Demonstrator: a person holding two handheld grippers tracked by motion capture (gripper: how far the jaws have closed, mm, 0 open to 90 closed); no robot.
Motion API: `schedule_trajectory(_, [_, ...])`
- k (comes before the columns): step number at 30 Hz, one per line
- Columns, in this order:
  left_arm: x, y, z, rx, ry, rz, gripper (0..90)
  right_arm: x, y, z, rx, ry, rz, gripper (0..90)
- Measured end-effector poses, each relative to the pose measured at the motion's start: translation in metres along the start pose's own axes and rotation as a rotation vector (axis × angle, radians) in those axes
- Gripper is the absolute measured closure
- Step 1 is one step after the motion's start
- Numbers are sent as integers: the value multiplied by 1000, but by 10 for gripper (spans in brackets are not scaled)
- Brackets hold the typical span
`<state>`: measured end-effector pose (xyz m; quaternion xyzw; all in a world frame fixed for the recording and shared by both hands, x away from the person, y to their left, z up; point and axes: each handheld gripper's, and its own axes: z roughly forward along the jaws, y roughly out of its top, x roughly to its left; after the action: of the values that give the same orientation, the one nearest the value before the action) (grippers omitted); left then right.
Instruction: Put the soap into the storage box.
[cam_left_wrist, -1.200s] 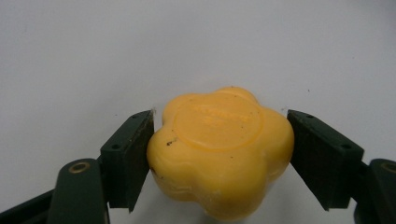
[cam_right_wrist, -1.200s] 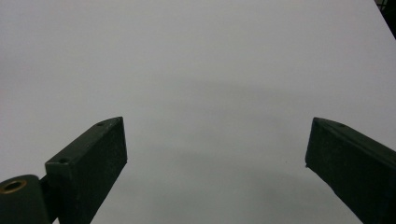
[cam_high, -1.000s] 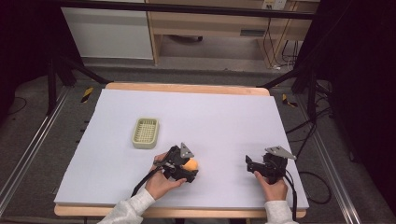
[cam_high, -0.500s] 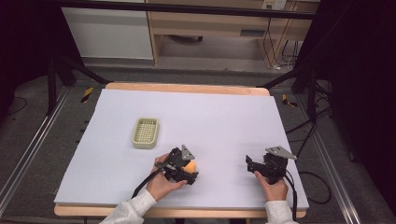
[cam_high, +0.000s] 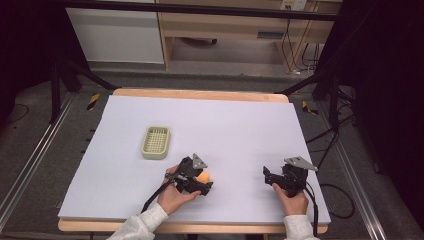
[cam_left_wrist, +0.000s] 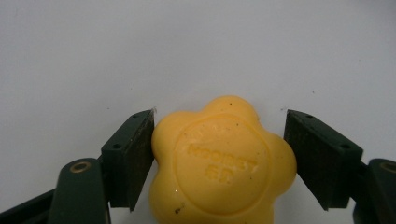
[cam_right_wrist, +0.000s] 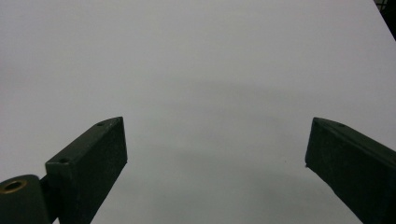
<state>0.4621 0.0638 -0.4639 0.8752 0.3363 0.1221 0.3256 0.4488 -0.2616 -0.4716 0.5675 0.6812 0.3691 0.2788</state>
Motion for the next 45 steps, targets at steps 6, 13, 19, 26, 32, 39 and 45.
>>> schedule_trajectory(6, [0, 0, 0, 2, -3, 16, 257, 0, 0, 0, 1, 0, 0, 60])
schedule_trajectory(13, [3, 3, -2, -2, -4, -8, 230, 0, 0, 0, 2, 0, 5, 60])
schedule_trajectory(19, [4, 5, -2, -16, -6, -37, 236, -1, 0, 1, 2, 0, 3, 61])
schedule_trajectory(26, [3, 4, 0, -6, 0, -50, 223, -1, 0, 1, 2, 0, 0, 61])
schedule_trajectory(32, [4, 5, 0, -21, 11, -66, 214, 0, 0, 1, 2, 1, 4, 61])
schedule_trajectory(39, [6, 6, 2, -24, 14, -88, 235, 0, 0, 1, 1, 0, -4, 62])
schedule_trajectory(45, [5, 6, 5, -3, -7, -102, 260, 0, 0, 1, 1, 0, -4, 62])
